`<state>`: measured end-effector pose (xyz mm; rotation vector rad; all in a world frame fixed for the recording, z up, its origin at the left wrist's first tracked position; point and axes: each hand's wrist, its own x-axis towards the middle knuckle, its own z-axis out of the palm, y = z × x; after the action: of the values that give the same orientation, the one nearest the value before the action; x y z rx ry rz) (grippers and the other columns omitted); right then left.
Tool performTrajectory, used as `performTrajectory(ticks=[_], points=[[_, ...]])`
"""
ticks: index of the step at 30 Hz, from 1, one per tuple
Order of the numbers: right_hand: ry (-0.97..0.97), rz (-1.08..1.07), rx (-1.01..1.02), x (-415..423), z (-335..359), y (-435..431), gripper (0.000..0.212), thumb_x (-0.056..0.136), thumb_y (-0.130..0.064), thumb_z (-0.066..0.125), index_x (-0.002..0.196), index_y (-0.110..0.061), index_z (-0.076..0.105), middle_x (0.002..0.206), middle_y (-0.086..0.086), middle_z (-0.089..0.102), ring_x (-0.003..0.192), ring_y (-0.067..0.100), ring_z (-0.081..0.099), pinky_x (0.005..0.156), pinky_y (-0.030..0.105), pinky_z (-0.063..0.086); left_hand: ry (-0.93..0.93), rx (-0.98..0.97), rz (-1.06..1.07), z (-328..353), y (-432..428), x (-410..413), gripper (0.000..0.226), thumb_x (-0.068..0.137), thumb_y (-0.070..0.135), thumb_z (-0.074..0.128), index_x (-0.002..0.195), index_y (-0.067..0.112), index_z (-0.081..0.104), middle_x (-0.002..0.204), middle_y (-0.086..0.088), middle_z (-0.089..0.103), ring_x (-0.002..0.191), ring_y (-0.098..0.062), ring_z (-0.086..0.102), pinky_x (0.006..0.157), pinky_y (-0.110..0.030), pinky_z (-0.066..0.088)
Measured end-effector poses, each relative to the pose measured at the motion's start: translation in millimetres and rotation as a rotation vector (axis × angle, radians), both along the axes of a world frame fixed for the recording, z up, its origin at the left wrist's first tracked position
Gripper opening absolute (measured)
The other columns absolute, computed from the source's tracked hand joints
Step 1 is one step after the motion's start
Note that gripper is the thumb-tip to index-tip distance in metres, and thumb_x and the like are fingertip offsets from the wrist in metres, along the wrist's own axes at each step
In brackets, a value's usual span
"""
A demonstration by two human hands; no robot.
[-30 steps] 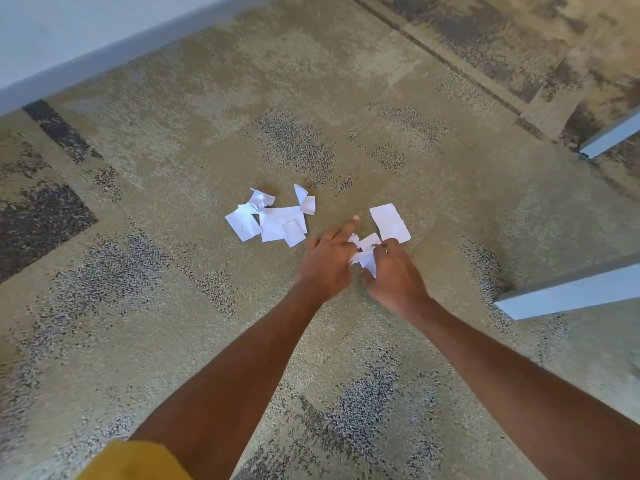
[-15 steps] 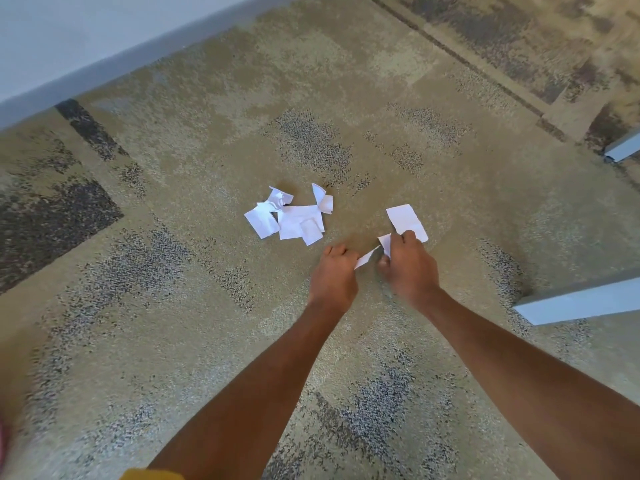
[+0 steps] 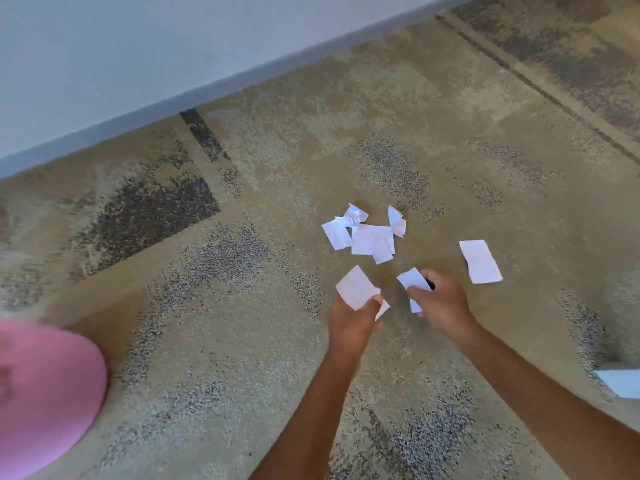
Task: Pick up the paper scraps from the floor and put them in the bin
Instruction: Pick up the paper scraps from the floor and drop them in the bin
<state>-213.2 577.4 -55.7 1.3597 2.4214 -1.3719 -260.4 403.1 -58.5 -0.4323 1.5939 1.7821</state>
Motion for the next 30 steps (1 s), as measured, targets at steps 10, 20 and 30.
performTrajectory(ticks=[10,20,30], points=[[0.275,0.140,-0.615,-78,91,-116,0.014,0.096,-0.008,0.072,0.104,-0.013,0.082,0.094,0.017,0.077,0.081,0.027,0.058,0.069,0.040,0.043,0.175,0.268,0.300,87,-87,-39,0.025,0.102,0.000,0.064,0.126,0.004,0.072,0.121,-0.016,0.078,0.116,-0.034,0.074,0.094,-0.040,0.063],[0.285,0.341,-0.806,-122,170,-213,0.024,0.102,-0.008,0.064,0.117,-0.014,0.081,0.109,0.008,0.082,0.089,0.017,0.073,0.081,0.037,0.057,0.254,0.187,0.595,173,-162,-53,0.025,0.101,0.007,0.067,0.124,0.011,0.074,0.119,-0.013,0.079,0.119,-0.036,0.072,0.103,-0.049,0.055],[0.192,0.616,-0.919,-152,256,-332,0.020,0.103,-0.020,0.065,0.119,-0.018,0.078,0.098,0.005,0.081,0.073,0.014,0.074,0.070,0.031,0.061,0.302,0.202,0.989,260,-251,-51,0.022,0.100,0.005,0.065,0.112,0.019,0.076,0.107,-0.006,0.082,0.100,-0.020,0.076,0.088,-0.037,0.055]])
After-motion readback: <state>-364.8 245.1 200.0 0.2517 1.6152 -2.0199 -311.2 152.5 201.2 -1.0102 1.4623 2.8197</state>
